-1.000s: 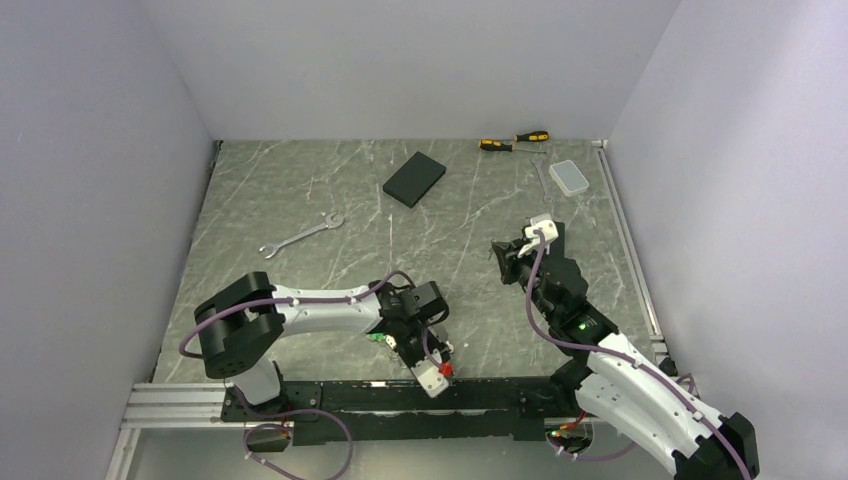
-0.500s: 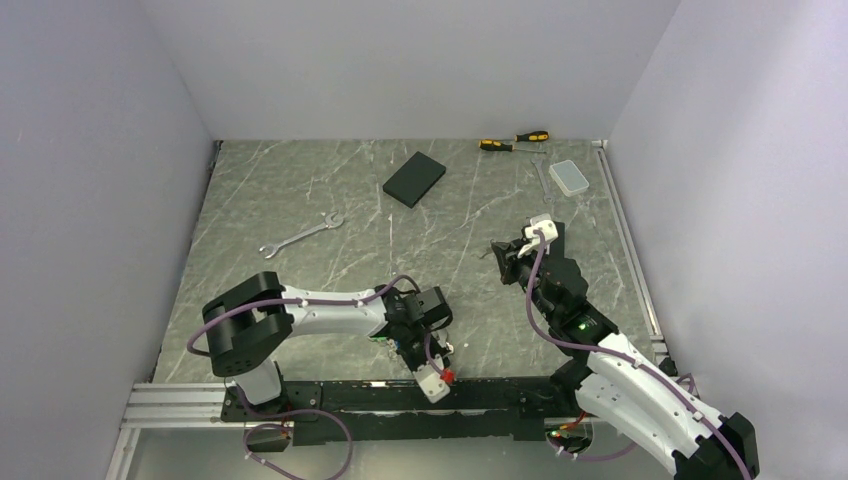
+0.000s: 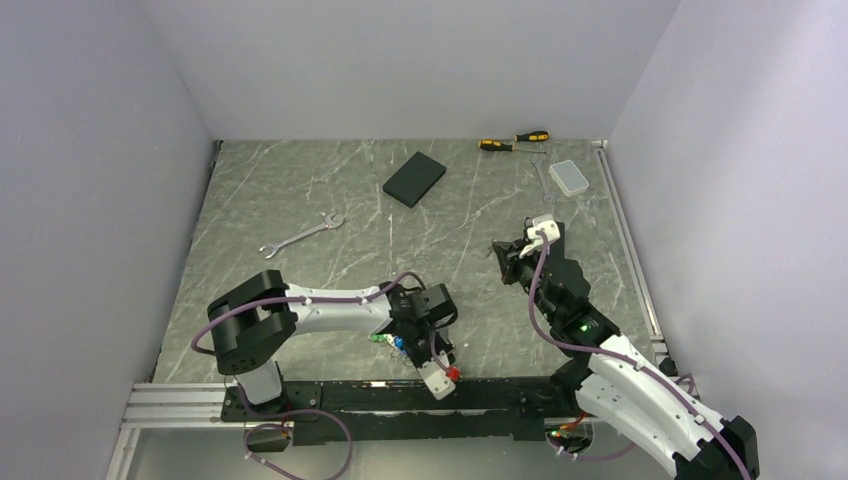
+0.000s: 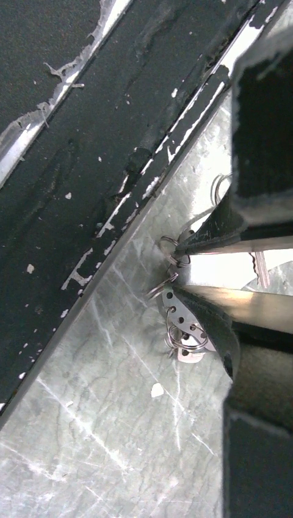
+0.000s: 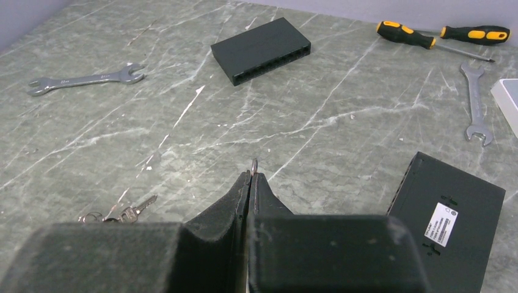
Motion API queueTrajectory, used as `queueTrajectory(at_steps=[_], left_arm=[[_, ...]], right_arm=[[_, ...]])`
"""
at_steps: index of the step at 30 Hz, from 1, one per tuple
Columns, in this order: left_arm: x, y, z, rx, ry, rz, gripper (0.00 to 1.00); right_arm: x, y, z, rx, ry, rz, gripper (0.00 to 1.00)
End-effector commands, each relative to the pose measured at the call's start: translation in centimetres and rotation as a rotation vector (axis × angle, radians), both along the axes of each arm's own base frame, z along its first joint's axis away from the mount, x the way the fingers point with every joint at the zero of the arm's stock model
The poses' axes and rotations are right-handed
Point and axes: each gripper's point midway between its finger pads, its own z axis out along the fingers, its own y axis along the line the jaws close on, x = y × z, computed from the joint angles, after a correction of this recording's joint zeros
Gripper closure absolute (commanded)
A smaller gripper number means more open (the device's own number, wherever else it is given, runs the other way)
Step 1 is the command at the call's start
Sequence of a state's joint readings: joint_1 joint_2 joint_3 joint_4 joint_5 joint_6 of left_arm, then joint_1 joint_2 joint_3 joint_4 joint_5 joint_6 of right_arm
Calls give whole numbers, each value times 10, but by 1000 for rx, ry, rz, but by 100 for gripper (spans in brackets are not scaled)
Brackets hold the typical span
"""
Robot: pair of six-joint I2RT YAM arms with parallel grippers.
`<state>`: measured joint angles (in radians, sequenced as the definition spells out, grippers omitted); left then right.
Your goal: Put the keys on the keyring
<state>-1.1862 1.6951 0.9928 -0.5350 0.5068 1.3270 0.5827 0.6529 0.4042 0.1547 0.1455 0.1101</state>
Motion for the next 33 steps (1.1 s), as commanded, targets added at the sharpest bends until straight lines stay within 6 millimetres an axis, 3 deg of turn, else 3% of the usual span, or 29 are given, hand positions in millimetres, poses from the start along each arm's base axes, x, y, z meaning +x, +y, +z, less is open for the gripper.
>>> queueTrajectory(at_steps=[1,7,12,22,33], left_arm=[[7,-7,16,-7,-45,-11,66],[15,-8,31,16,-54,69,61],[19,-21,50,-32,9,255,58],[11,-24,44,-123,155,512,63],[6,-22,38,-139,247,646,68]], right_arm=[[-2,2,6,27,-10,12,100],[-2,2,5,26,-8,14,100],[-2,3,5,28,-8,16,100],[-3,3,5,30,-4,22,100],[-3,5,6,31,-5,29,100]])
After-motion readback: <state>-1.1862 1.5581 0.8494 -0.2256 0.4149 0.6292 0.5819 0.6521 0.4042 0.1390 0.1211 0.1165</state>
